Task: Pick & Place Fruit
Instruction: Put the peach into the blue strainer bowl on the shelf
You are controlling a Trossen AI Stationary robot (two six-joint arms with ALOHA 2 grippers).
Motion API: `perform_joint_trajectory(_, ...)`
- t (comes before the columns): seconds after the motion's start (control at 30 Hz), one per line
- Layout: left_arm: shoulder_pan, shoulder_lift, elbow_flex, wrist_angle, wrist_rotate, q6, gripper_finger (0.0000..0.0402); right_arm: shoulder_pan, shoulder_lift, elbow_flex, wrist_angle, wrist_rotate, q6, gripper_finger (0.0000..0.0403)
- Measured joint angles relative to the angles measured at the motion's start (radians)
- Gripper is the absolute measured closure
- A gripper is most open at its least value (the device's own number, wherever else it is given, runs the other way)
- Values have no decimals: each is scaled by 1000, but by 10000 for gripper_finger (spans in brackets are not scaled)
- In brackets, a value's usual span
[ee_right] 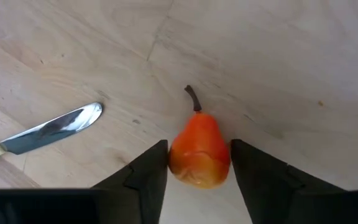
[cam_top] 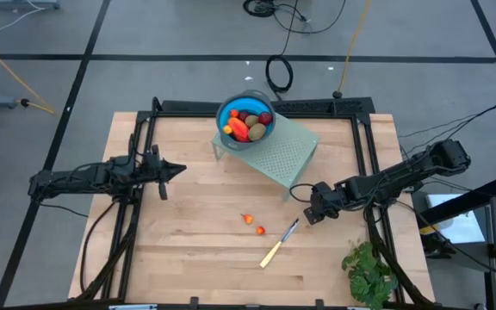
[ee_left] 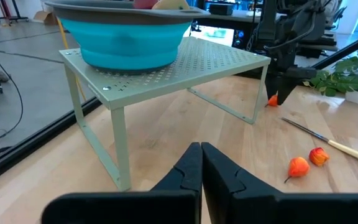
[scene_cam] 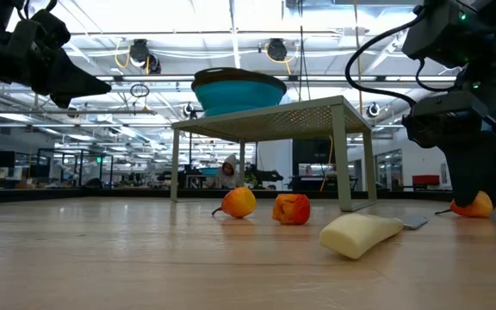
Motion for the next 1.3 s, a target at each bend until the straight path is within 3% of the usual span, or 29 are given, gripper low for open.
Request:
perform_joint_trajectory(0.23, 0, 0, 0, 0, 0, 0, 389, 0, 0, -1, -3, 0, 2, 276)
perform_joint_trajectory(0.53, 0, 0, 0, 0, 0, 5, 387, 0, -28, -4, 2, -21, 4, 280)
perform_joint_trajectory(0.83, 0, 1, 0, -2, 0, 5, 380, 1, -107, -4, 40, -210, 0, 281)
perform_joint_trajectory(1.03, 0, 1, 0, -4, 0, 5, 380, 1, -139, -3, 164, -297, -23, 281)
perform_joint_trajectory(1.3, 0, 1, 0, -5, 1, -28, 380, 1, -164, -2, 427, -302, -30, 280)
